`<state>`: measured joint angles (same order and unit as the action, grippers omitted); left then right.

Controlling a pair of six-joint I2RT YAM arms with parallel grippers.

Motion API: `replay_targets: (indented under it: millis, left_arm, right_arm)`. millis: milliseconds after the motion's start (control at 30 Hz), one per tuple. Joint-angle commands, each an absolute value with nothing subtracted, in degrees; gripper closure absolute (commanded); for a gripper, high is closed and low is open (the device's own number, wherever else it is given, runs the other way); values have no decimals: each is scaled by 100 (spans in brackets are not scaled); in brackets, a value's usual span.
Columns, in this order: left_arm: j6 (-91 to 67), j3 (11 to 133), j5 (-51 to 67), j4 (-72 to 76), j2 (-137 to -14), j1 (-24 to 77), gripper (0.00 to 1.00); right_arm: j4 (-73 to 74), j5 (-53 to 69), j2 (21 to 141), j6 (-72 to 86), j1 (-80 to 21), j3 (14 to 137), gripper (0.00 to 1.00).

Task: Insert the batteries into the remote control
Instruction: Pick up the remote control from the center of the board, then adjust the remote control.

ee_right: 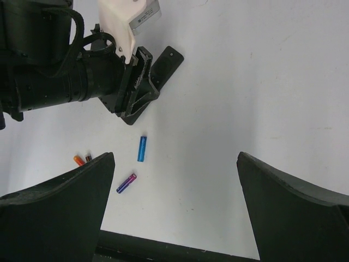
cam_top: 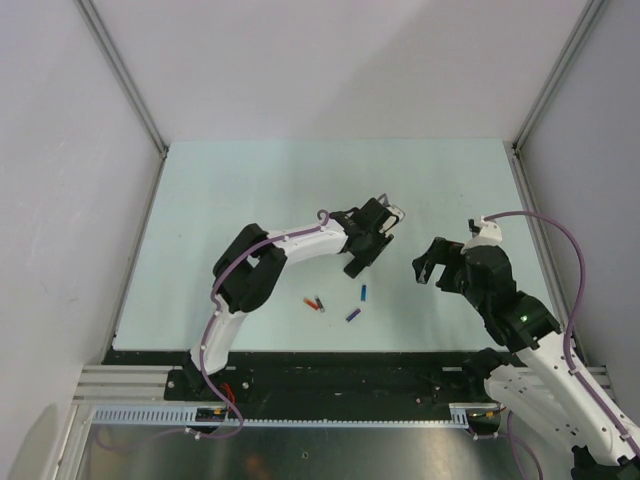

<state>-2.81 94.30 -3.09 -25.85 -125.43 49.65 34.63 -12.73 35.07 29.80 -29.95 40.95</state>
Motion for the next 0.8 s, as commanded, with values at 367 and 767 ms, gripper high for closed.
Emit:
replay_targets:
  millis: [367, 767]
  left_arm:
    - [-2104, 7984, 1702, -351, -9241, 4212, 88]
    - [-5445, 4853, 3621, 5056, -7612, 3639, 89]
  right_arm:
    - [2813, -1082, 3217, 3384, -3015, 4289, 0]
    - [336, 1958, 3295, 4015, -2953, 3710, 0]
